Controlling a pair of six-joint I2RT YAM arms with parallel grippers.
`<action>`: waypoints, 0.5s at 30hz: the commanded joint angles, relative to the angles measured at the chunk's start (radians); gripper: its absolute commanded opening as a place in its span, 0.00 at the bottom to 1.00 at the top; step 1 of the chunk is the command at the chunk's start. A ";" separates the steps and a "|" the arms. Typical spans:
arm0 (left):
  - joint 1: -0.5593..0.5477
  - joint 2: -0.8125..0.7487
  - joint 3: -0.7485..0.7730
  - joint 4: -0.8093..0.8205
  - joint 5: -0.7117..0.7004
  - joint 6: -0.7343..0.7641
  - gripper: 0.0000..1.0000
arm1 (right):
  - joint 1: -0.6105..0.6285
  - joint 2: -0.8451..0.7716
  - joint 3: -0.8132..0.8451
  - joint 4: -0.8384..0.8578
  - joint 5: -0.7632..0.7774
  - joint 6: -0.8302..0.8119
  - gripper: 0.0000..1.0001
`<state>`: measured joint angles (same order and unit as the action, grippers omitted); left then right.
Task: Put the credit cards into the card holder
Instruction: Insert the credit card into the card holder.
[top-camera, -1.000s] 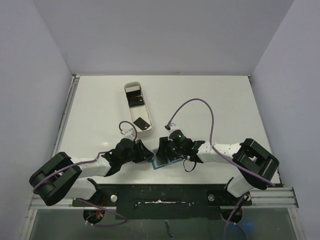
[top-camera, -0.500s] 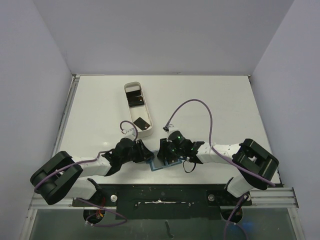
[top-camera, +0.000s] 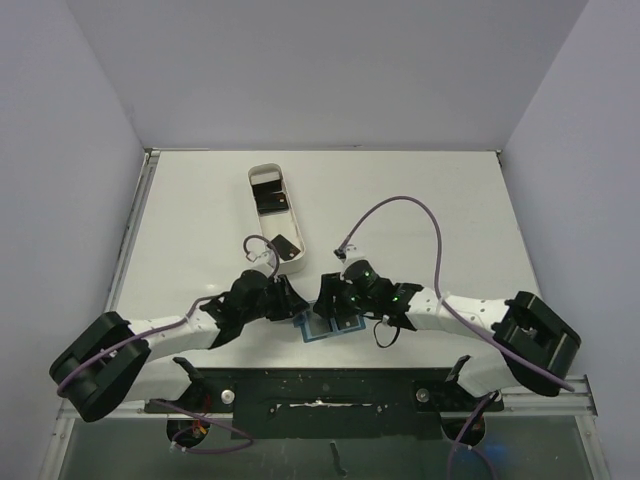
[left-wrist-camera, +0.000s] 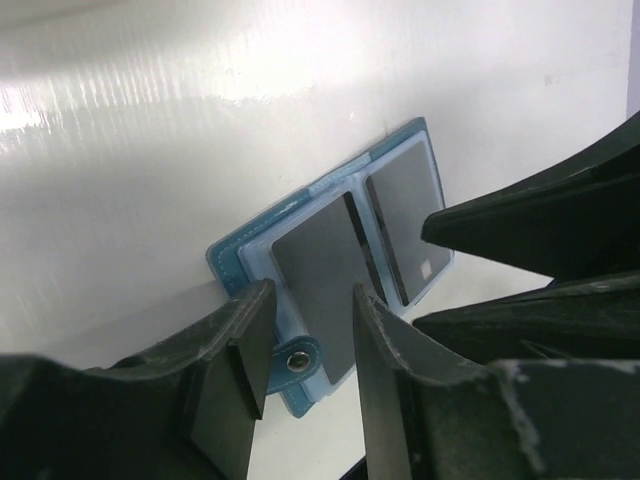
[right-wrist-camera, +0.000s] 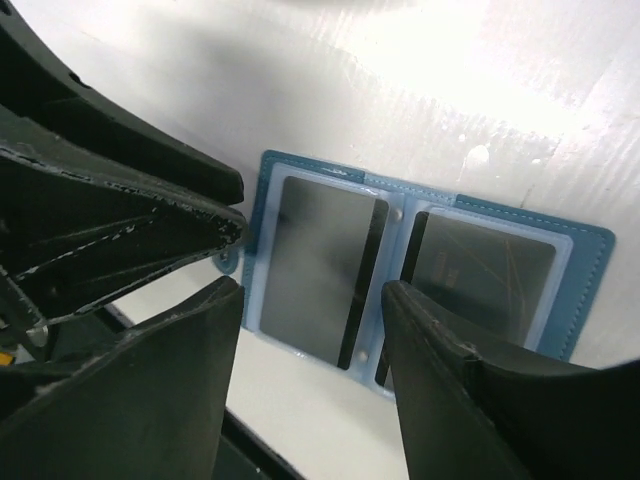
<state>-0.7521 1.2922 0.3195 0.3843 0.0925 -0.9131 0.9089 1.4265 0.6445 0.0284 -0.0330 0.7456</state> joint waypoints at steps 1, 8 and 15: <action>-0.014 -0.110 0.094 -0.174 -0.055 0.131 0.37 | -0.017 -0.136 -0.019 -0.052 0.069 0.029 0.61; -0.063 -0.119 0.151 -0.345 -0.098 0.148 0.41 | -0.073 -0.222 -0.092 -0.062 0.068 0.071 0.72; -0.118 -0.015 0.180 -0.349 -0.120 0.125 0.43 | -0.114 -0.214 -0.136 -0.047 0.049 0.075 0.82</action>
<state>-0.8520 1.2396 0.4469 0.0547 0.0029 -0.7921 0.8097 1.2255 0.5198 -0.0433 0.0093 0.8124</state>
